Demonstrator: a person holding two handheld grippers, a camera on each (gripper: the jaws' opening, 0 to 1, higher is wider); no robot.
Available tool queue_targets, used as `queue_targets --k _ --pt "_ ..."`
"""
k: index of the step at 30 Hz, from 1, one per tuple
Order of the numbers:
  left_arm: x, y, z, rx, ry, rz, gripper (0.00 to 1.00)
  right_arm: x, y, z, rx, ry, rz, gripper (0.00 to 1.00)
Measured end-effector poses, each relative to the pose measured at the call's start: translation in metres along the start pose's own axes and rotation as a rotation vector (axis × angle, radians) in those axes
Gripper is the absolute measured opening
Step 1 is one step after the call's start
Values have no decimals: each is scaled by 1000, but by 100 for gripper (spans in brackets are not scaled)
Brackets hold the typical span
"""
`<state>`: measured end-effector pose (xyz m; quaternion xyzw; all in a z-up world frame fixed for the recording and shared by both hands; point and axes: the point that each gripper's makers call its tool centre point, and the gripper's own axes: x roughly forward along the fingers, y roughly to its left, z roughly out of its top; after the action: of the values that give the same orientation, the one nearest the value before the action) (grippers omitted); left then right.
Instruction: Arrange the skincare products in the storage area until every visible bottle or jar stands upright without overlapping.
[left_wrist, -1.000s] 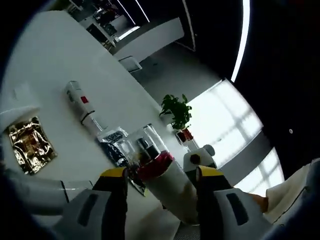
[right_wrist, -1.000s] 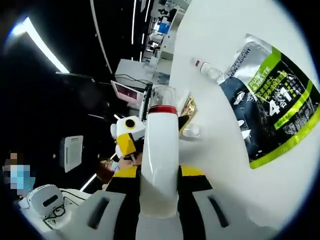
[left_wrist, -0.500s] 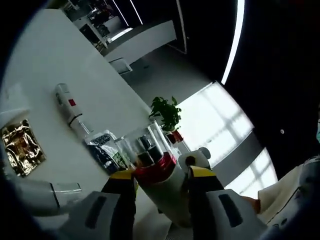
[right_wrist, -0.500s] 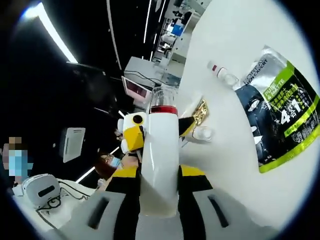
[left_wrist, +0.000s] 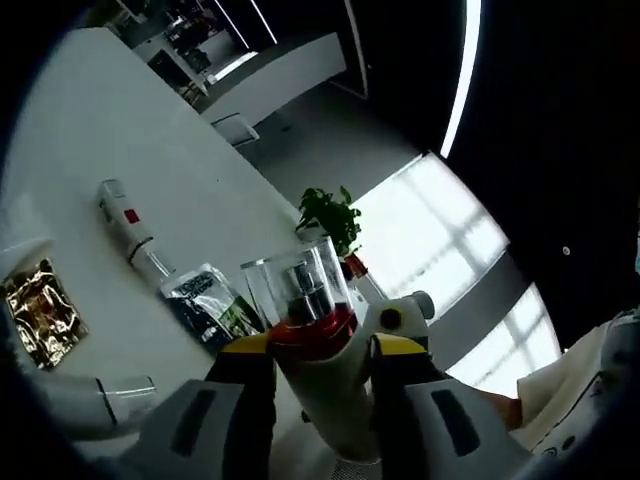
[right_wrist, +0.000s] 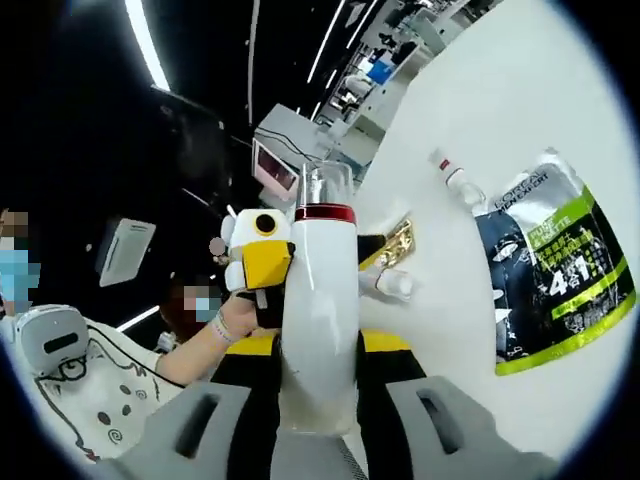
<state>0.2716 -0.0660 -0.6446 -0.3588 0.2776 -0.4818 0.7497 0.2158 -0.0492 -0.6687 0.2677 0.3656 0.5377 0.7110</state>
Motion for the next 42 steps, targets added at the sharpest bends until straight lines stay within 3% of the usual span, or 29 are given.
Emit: queue_targets --k 2,6,7,12,16,21,27,32,34,39,42 --pt "0 2 -2 52 18 8 29 -1 -6 -3 -77 17 -45 28" --pt "2 3 -7 58 51 49 29 -1 -14 -7 -115 46 -95 28" --pt "3 3 -8 98 60 57 29 -1 -15 -8 -129 52 -108 28" --pt "5 0 -3 202 60 76 28 1 -21 -7 -175 56 -141 29" --pt "4 -1 5 256 36 85 27 0 -28 4 -303 25 -191 30" --pt "6 -7 6 328 36 87 26 1 -28 4 -285 31 -191 31" --pt "8 -10 4 396 42 112 26 0 -35 6 -332 32 -235 31" --pt "9 -6 -2 449 76 136 26 0 -43 2 -372 70 -271 31" --pt "10 -3 -4 475 91 151 26 -2 -50 2 -430 85 -306 31" --pt "10 -2 -6 536 113 174 26 0 -54 0 -423 97 -308 31" --pt "12 -3 -11 585 138 192 26 0 -56 -2 -472 116 -337 31"
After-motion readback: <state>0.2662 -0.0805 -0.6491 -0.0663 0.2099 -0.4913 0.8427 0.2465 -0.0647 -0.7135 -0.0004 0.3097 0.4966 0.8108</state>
